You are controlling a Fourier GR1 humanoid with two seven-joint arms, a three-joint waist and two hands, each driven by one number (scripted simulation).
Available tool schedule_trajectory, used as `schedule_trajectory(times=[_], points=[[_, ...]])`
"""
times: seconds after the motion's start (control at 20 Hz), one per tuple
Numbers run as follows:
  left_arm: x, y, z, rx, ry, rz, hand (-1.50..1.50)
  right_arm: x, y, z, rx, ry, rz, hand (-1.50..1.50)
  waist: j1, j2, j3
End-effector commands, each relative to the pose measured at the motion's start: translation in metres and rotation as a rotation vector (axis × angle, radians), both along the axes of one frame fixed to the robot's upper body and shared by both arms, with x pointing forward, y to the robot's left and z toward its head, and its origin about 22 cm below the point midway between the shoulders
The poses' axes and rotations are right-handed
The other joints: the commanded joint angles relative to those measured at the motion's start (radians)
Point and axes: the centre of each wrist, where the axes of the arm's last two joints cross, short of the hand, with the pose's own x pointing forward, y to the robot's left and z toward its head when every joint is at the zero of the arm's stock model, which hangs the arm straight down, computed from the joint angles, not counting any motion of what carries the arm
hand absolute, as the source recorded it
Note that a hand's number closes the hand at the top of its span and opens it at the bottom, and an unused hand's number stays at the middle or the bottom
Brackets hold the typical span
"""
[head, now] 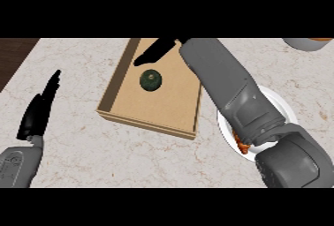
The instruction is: Pick the squash from the plate and place it in the cardboard box
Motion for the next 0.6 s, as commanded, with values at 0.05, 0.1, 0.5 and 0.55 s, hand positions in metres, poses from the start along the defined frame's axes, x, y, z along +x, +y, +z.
schedule_trajectory(times=[0.05, 0.1, 0.5, 0.55], points=[[0.003, 0.007, 0.002, -0.003, -0.006, 0.039, 0.00, 0.004, -0.011, 0.002, 0.135, 0.032, 0.016, -1.50, -0.037, 0.003, 0.000], [-0.003, 0.010, 0.004, 0.009, -0.013, 0.026, 0.00, 0.012, -0.040, 0.005, 0.138, 0.039, 0.010, -1.50, -0.030, 0.003, 0.001], [-0.006, 0.012, 0.006, 0.001, -0.022, 0.029, 0.00, 0.024, -0.145, 0.009, 0.146, 0.042, -0.090, -1.50, -0.039, 0.011, 0.002], [-0.008, 0.007, -0.003, -0.017, -0.017, 0.036, 0.00, 0.027, -0.140, 0.034, 0.143, 0.059, -0.097, -1.50, -0.034, 0.009, 0.001]])
